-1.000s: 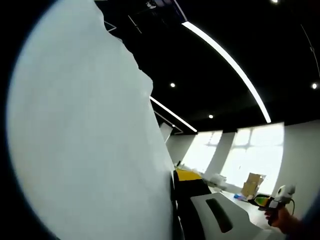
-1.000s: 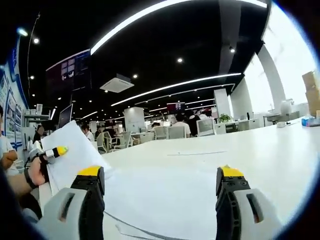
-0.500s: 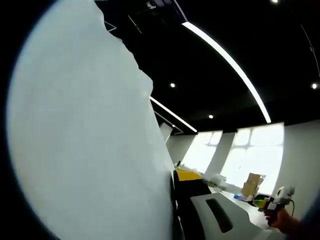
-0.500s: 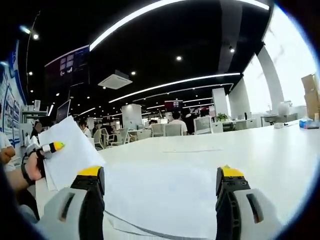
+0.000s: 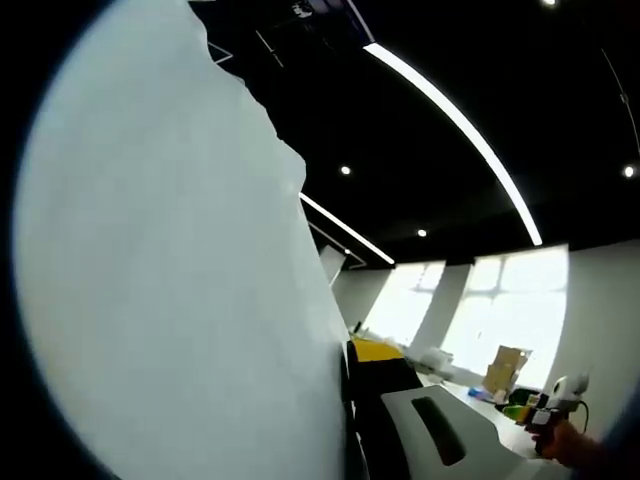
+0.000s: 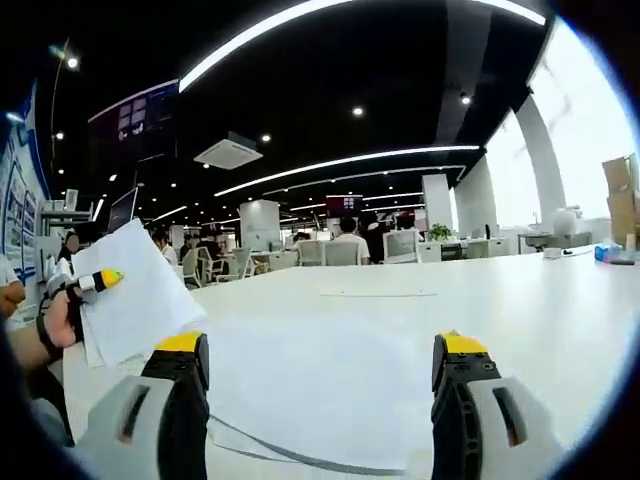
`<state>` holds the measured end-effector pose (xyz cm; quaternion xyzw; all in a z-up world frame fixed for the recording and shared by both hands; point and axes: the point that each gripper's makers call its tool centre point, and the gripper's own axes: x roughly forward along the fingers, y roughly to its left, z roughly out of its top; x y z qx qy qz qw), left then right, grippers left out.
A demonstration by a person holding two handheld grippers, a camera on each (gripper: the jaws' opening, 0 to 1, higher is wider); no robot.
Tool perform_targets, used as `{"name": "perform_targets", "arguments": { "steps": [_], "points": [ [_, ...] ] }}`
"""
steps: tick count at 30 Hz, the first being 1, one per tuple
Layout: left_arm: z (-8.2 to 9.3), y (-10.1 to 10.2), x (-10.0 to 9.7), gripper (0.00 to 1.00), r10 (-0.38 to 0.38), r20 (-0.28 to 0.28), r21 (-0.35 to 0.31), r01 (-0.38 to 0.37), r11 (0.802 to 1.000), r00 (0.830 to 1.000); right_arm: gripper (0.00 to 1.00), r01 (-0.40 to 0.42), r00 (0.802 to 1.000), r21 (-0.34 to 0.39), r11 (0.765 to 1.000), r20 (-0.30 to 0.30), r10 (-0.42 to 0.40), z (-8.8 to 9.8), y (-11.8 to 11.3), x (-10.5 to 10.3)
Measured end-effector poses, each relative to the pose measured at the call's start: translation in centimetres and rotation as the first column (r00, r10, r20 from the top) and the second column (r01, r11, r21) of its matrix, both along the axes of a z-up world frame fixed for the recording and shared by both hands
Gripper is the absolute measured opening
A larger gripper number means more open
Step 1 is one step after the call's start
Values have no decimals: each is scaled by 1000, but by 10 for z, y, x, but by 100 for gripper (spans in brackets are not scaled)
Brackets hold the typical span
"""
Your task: Organize the stack of printing papers by aligning and flattening the scattered papers on the table
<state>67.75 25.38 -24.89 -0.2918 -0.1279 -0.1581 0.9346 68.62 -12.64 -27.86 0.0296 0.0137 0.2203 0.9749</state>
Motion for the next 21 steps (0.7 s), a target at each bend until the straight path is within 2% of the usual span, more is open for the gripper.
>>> {"name": "perform_targets", "arguments": {
  "steps": [6, 9, 14, 21],
  "points": [
    [0, 0, 0, 8, -1, 1, -1, 1, 1000, 1000, 88, 9, 1000, -5, 1000, -6, -9, -2, -5, 2],
    [0, 0, 0, 8, -2, 1, -1, 2, 1000, 1000, 88, 1, 1000, 15, 1000, -19, -1, -4, -7, 1],
    [0, 1, 0, 8, -1, 2, -3, 1, 1000, 1000, 88, 20, 1000, -20, 1000, -10, -20, -5, -11, 1],
    [0, 2, 0, 8, -1, 2, -3, 1, 1000, 1000, 88, 20, 1000, -12, 1000, -19, -20, -7, -13, 0]
  ]
}}
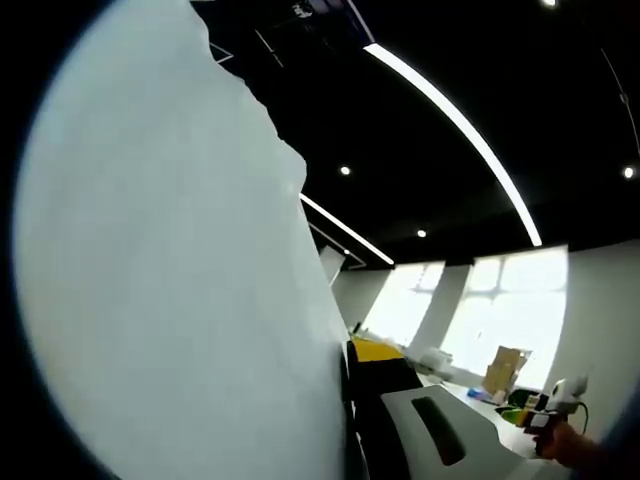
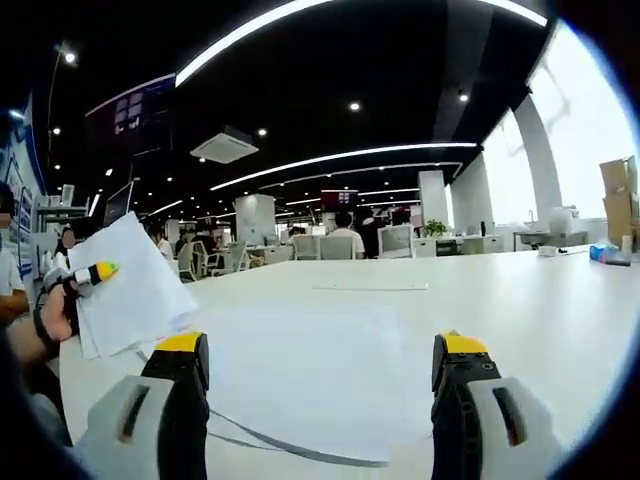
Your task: Organize the stack of printing papers by aligning and flattening the scattered papers on the table
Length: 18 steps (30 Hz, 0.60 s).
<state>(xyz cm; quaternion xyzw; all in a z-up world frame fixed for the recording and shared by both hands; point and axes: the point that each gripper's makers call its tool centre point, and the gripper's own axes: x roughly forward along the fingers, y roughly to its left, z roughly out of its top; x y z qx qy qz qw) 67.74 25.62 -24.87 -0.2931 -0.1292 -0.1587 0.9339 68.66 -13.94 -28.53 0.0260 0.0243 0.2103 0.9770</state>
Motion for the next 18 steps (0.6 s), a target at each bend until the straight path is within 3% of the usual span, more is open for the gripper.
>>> {"name": "perform_targets", "arguments": {
  "steps": [18],
  "points": [
    [0, -1, 0, 8, 0, 0, 1, 0, 1000, 1000, 88, 33, 999, -40, 999, -4, -33, -4, -11, -3]
  ]
}}
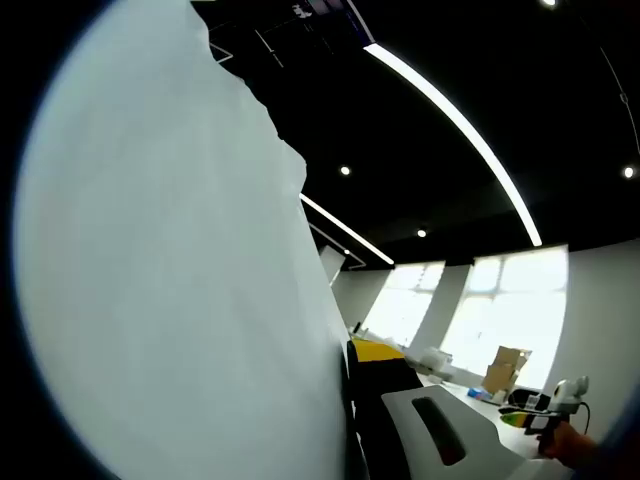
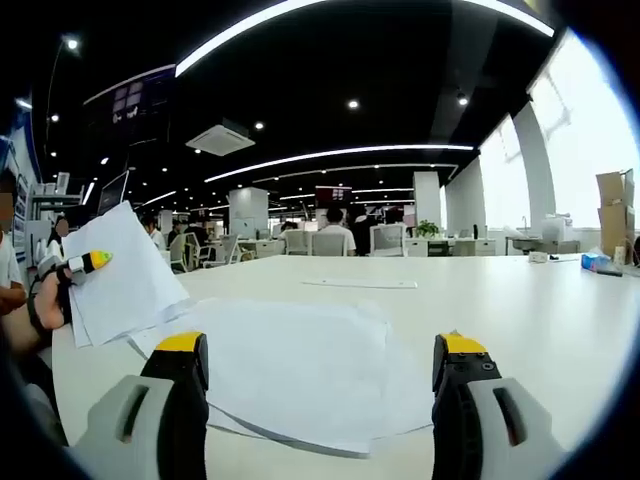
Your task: Organize the stack of printing papers by aligning and flattening the scattered papers on the table
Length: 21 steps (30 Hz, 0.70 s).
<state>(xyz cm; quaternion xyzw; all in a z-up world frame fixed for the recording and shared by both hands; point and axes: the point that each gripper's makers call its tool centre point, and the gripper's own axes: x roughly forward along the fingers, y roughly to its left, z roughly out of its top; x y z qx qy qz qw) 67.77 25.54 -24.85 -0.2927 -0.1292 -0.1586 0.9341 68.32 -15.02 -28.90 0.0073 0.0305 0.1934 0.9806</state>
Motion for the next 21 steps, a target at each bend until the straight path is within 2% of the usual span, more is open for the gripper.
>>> {"name": "perform_targets", "arguments": {
  "steps": [13, 21],
  "points": [
    [0, -1, 0, 8, 0, 0, 2, 0, 1000, 1000, 88, 15, 1000, -41, 999, -10, -16, -5, -4, -3],
    [0, 0, 0, 8, 0, 0, 1, 0, 1000, 1000, 88, 15, 1000, -93, 996, -10, -16, -11, 1, -8]
  ]
}}
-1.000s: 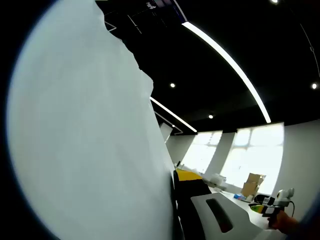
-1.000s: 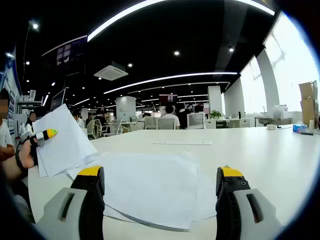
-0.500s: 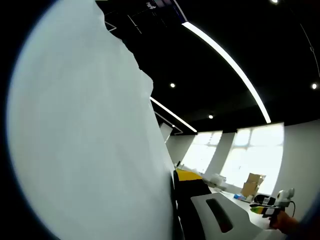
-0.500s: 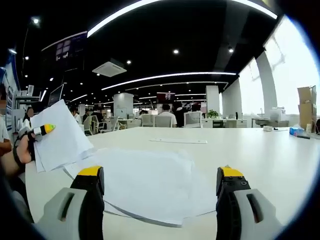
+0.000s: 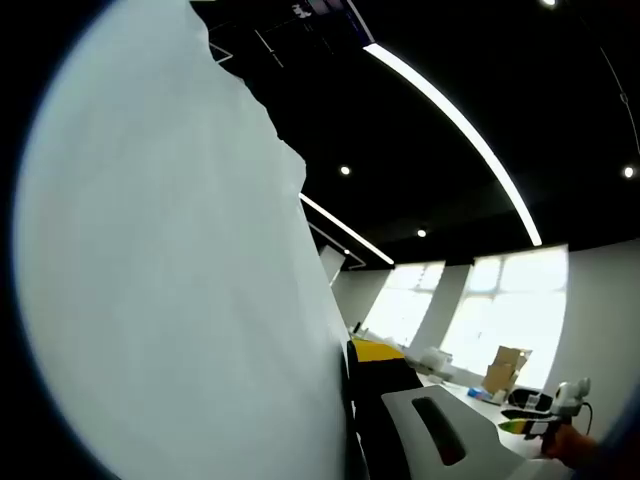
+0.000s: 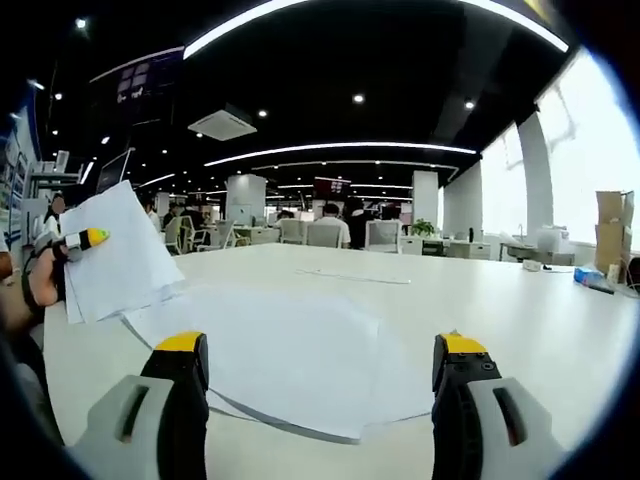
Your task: Organize the stack of printing papers by aligning and flattening the scattered papers on the table
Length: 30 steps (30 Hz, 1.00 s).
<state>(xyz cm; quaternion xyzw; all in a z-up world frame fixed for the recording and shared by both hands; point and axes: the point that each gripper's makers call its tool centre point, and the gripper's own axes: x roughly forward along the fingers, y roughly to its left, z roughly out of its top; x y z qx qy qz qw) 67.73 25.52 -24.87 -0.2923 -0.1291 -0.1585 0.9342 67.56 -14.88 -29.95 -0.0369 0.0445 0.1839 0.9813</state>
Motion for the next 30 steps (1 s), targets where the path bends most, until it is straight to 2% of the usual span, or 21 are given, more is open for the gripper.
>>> {"name": "perform_targets", "arguments": {
  "steps": [24, 30],
  "points": [
    [1, 0, -1, 8, -2, 4, -5, 3, 1000, 1000, 88, 36, 999, -59, 998, 27, -34, -1, 1, -8],
    [1, -1, -1, 8, 0, 3, -2, 0, 1000, 1000, 87, 27, 1000, -65, 998, -11, -28, -9, 4, -4]
  ]
}}
